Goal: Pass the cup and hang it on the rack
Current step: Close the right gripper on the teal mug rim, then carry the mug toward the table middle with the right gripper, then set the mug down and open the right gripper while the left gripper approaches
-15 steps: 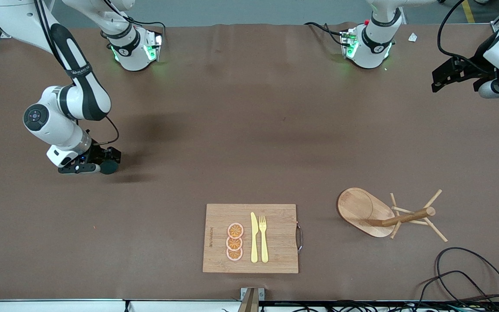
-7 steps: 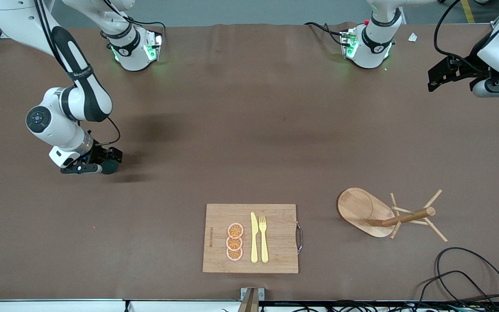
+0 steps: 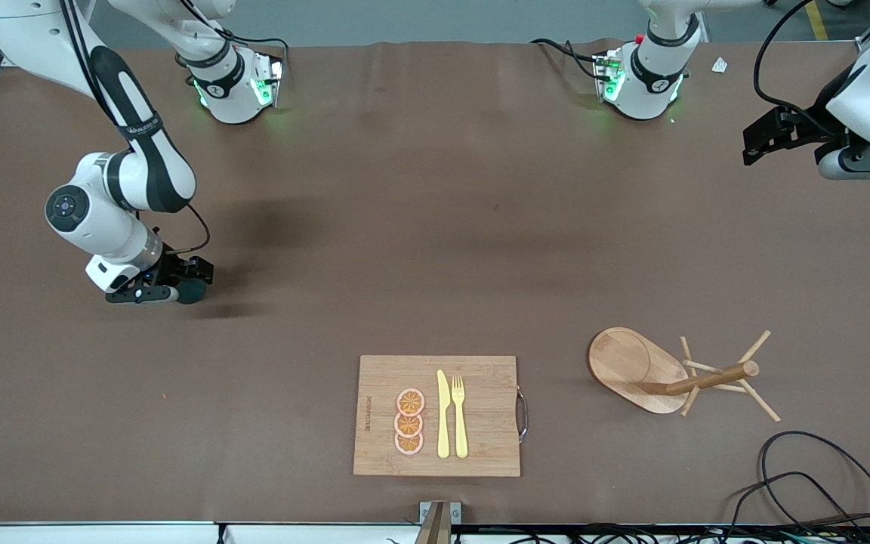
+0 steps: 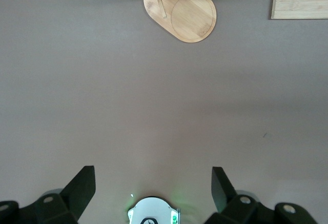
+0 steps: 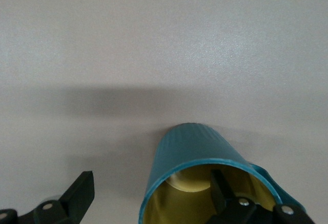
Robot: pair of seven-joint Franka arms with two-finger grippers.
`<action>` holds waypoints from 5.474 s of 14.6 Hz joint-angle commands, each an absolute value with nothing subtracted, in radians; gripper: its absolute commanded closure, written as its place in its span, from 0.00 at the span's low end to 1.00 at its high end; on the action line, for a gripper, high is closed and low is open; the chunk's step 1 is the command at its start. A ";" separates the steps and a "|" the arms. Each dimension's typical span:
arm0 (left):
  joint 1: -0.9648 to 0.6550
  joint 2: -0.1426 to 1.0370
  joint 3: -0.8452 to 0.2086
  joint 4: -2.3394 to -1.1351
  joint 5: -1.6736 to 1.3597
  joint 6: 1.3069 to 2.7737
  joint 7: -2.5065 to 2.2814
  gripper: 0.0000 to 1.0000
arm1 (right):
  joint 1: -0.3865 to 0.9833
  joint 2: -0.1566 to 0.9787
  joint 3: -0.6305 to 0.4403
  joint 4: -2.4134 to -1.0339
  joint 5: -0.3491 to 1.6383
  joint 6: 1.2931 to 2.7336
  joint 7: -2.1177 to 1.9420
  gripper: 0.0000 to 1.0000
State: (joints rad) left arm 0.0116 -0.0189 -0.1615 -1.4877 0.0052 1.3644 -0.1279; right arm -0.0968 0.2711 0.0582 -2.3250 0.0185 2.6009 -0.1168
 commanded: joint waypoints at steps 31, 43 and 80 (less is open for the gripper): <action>0.017 -0.002 -0.153 -1.466 0.012 1.364 -0.137 0.00 | 0.586 0.437 0.089 -1.751 0.028 2.235 1.161 0.95; 0.021 0.023 -0.152 -1.485 0.011 1.416 -0.141 0.00 | 0.770 0.704 0.084 -1.470 0.012 2.206 1.689 0.99; -0.170 0.084 -0.199 -1.460 0.049 1.430 -0.446 0.00 | 0.560 0.626 0.043 -1.319 -0.034 1.907 1.189 0.00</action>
State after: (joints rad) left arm -0.1615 0.0758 -0.1907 -1.4767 0.0280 1.4314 -0.4208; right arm 0.5681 0.6575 0.0316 -1.2642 -0.0334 1.9125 1.2538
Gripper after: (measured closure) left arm 0.000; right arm 0.000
